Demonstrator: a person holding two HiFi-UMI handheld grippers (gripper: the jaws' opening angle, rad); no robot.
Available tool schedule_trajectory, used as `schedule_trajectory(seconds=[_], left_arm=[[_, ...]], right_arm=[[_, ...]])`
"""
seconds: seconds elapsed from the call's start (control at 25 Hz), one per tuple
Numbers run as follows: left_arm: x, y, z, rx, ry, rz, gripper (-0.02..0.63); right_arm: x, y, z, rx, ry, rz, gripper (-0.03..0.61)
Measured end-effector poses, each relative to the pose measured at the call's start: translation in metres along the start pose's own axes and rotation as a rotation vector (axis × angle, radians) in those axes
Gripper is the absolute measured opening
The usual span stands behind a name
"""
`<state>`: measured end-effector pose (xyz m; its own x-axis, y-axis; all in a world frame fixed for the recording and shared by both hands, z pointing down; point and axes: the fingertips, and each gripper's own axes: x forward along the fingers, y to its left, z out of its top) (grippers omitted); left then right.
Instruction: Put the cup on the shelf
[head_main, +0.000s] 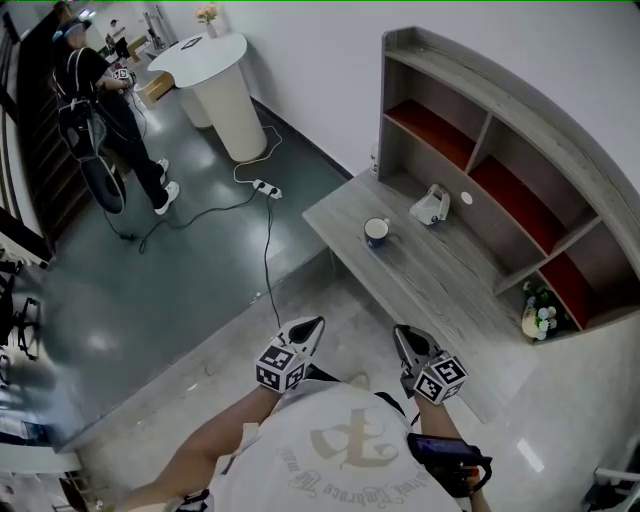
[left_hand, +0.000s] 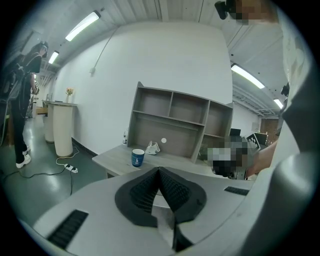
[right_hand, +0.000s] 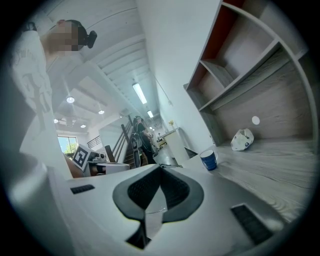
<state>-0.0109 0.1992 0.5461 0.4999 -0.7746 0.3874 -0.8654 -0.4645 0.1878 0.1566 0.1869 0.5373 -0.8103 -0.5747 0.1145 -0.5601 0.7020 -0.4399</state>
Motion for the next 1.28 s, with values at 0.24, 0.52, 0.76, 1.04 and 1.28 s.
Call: schedule_trajectory(seconds=[0.24, 0.52, 0.76, 1.04, 1.28], left_arm=[[0.002, 0.001, 0.012, 0.004, -0.011, 0.020, 0.002], [0.010, 0.002, 0.020, 0.010, -0.009, 0.022, 0.002], [0.016, 0.007, 0.010, 0.003, 0.019, 0.021, 0.002], [0.042, 0.015, 0.007, -0.008, 0.046, -0.030, 0.002], [0.085, 0.017, 0.025, 0.009, 0.042, -0.118, 0.002]], right_arm=[[-0.003, -0.008, 0.003, 0.001, 0.004, -0.004, 0.005], [-0.001, -0.018, 0.006, 0.010, 0.000, -0.012, 0.005], [0.007, -0.028, 0.003, 0.027, 0.006, -0.017, 0.005], [0.017, -0.041, 0.005, 0.030, 0.015, -0.053, 0.005], [0.024, -0.059, 0.014, 0.030, 0.022, -0.109, 0.005]])
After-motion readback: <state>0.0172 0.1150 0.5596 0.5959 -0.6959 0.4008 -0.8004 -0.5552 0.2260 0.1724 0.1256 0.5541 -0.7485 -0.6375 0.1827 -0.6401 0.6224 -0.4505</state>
